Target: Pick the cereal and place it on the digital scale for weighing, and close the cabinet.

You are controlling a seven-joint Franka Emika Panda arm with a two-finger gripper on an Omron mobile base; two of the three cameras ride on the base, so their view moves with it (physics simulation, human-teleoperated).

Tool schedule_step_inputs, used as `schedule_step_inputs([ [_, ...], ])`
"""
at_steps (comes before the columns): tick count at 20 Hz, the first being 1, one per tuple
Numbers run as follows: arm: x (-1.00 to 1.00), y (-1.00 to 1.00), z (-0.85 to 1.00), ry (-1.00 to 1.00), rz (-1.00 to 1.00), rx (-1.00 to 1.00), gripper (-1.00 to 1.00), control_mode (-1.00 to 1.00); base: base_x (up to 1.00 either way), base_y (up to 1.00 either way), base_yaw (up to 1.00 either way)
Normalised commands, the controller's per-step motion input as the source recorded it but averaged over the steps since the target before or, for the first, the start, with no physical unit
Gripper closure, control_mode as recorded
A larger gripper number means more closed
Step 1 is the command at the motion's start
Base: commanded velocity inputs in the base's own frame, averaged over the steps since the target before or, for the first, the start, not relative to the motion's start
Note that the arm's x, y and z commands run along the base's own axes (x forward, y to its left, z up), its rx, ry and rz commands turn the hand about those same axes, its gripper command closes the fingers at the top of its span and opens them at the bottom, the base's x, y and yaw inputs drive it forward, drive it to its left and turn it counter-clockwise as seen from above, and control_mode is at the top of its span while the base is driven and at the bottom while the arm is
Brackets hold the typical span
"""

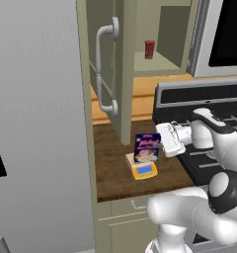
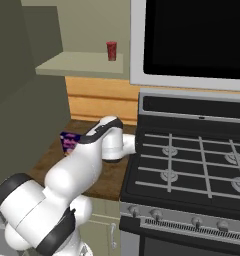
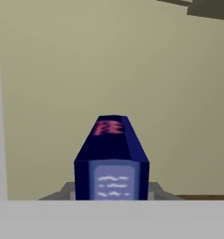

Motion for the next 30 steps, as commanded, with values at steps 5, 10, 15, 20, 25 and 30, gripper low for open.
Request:
schedule_step_inputs([
  [5,0.06,0.0,-0.23,0.0,0.0,0.0,1.0,-1.0,0.0,0.0,0.0],
  [10,0.01,0.0,-0.2,0.0,0.0,0.0,1.0,-1.0,0.0,0.0,0.0],
  [15,0.09,0.0,0.0,0.0,0.0,0.0,1.0,-1.0,0.0,0.0,0.0],
  [20,0.23,0.0,0.01,0.03,0.0,0.0,1.0,-1.0,0.0,0.0,0.0],
  [25,0.25,0.0,0.0,0.0,0.0,0.0,1.0,-1.0,0.0,0.0,0.0],
  [30,0.12,0.0,-0.15,0.0,0.0,0.0,1.0,-1.0,0.0,0.0,0.0],
])
